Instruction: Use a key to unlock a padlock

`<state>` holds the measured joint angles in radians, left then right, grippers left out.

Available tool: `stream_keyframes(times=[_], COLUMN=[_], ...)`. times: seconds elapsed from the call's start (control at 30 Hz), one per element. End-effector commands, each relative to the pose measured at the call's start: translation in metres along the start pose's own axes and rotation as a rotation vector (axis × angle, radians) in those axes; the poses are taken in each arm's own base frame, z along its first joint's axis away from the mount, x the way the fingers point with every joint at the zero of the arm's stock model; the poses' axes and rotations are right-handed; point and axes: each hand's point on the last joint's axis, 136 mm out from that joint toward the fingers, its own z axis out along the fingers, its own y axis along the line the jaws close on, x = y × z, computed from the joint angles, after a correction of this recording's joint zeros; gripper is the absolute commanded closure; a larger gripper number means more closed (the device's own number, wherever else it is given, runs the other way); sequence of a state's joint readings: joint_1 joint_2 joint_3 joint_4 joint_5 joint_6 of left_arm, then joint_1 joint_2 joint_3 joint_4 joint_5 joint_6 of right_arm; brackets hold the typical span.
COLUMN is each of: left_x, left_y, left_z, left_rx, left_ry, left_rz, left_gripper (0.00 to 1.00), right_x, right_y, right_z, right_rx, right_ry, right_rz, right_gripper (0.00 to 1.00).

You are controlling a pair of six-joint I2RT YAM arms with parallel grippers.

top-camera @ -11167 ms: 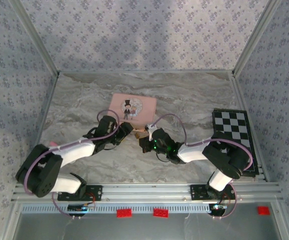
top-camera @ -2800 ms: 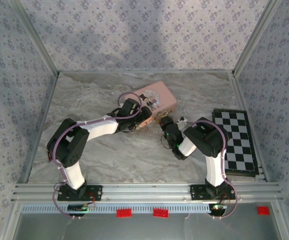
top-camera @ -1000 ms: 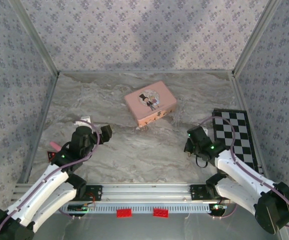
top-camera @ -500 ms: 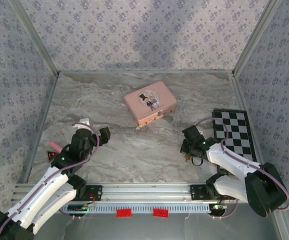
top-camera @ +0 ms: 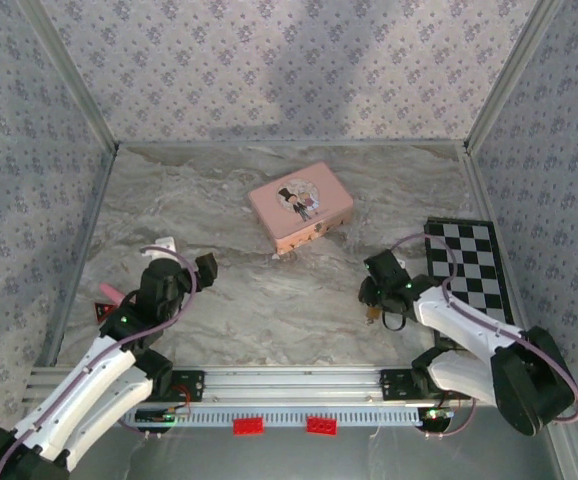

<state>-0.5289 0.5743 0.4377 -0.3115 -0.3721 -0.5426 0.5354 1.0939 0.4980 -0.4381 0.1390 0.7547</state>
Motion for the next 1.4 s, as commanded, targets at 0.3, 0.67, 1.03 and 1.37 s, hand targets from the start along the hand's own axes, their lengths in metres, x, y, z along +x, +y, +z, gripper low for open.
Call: stream_keyframes(times=[0.3,0.67,1.03,1.37], left_x=[-0.063,-0.100,-0.059,-0.046], left_y=[0.001,0.046,0.094,0.095], left_z=[-0.025,-0.006,0.064,0.107], left_rx=[-0.037,-0.338,-0.520,-0.370], left_ry=[-0.206,-0.500,-0.258,-0.224], left_rz=[-0.083,-0.071,0.312,0.346], left_gripper=[0.00,0.00,0.00,0.00], right_x=[-0.076,-0.173,-0.186,-0.176], right_y=[0.032,0.042,-0.022,-0.076], right_z=[-0.086,-0.140,-0.095,-0.034], right_rx=[-0.091,0.105,0.275,0.340], right_ry=[-0.289,-0.731,-0.771,-0.768], right_rz=[-0.134,-0.447,-0.407,-0.278], right_gripper=[0.18,0.01,0.01,0.01])
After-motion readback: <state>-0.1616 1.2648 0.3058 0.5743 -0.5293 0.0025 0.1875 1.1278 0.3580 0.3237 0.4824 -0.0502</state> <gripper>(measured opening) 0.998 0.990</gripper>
